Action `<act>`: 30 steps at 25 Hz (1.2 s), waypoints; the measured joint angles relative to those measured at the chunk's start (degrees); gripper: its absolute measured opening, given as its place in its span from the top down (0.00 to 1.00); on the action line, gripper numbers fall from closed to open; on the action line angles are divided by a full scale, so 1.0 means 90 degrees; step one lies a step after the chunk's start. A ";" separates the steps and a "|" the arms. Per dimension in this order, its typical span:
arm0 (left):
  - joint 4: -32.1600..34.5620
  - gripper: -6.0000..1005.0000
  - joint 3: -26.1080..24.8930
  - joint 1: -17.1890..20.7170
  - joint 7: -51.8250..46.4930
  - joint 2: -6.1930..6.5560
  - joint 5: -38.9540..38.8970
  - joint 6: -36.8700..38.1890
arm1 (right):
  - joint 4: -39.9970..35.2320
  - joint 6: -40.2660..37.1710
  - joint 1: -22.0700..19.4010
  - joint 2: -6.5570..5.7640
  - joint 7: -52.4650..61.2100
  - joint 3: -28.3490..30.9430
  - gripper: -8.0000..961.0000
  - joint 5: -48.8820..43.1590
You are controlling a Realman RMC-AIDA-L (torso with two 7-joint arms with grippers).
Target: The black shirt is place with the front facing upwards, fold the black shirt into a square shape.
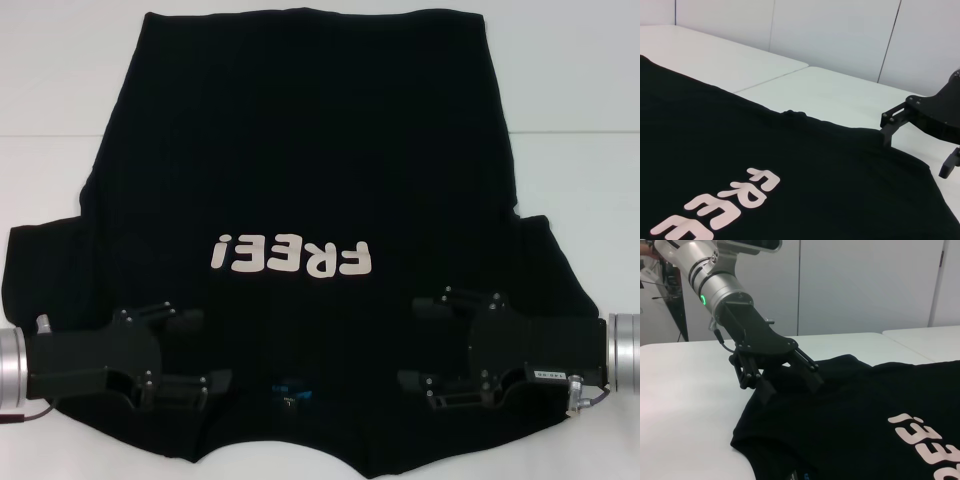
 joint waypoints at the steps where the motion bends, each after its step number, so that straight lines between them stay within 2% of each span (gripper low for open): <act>1: 0.0001 0.07 0.0001 0.0000 -0.0001 0.0000 0.0000 -0.0013 | 0.0000 -0.0002 0.0001 0.0000 0.0000 0.0000 0.05 -0.0002; 5: 0.0001 0.07 0.0015 -0.0006 -0.0123 0.0000 0.0009 -0.0088 | 0.0002 -0.0003 0.0003 0.0000 0.0000 0.0000 0.05 -0.0005; 9: 0.0018 0.07 0.0006 -0.0102 -0.1177 0.0079 0.0016 -0.0070 | 0.0053 -0.0003 0.0006 -0.0002 0.0082 0.0014 0.05 0.0008; 14: 0.0022 0.07 0.0099 -0.0370 -0.3099 0.0400 0.0051 0.0347 | 0.0035 -0.0041 0.0077 -0.0020 0.0515 -0.0002 0.05 -0.0012; 17: 0.0022 0.07 0.0081 -0.0655 -0.4810 0.0689 0.0391 0.0172 | 0.0015 0.0009 0.0090 -0.0017 0.0552 -0.0005 0.05 -0.0012; 18: 0.0022 0.07 0.0068 -0.0813 -0.5557 0.0832 0.0717 0.0121 | 0.0015 0.0052 0.0099 -0.0011 0.0576 -0.0007 0.05 -0.0012; 19: 0.0022 0.07 0.0068 -0.0813 -0.5557 0.0832 0.0717 0.0121 | 0.0014 0.0129 0.0117 -0.0006 0.0620 -0.0008 0.05 -0.0012; 21: 0.0061 0.07 0.0006 -0.0974 -0.6354 0.0986 0.1081 0.0041 | 0.0024 0.0260 0.0158 -0.0003 0.0710 -0.0014 0.05 -0.0012; 22: 0.0074 0.07 -0.0021 -0.1000 -0.6522 0.1015 0.1142 0.0016 | 0.0031 0.0318 0.0176 -0.0004 0.0748 -0.0019 0.05 -0.0012; 26: 0.0108 0.07 -0.0480 -0.1104 -0.7631 0.1264 0.1393 -0.0084 | 0.0037 0.0438 0.0222 -0.0006 0.0802 -0.0053 0.06 -0.0012; 30: 0.0140 0.07 -0.0977 -0.1068 -0.8415 0.1416 0.1663 -0.0099 | 0.0042 0.0510 0.0248 -0.0006 0.0809 -0.0064 0.06 -0.0011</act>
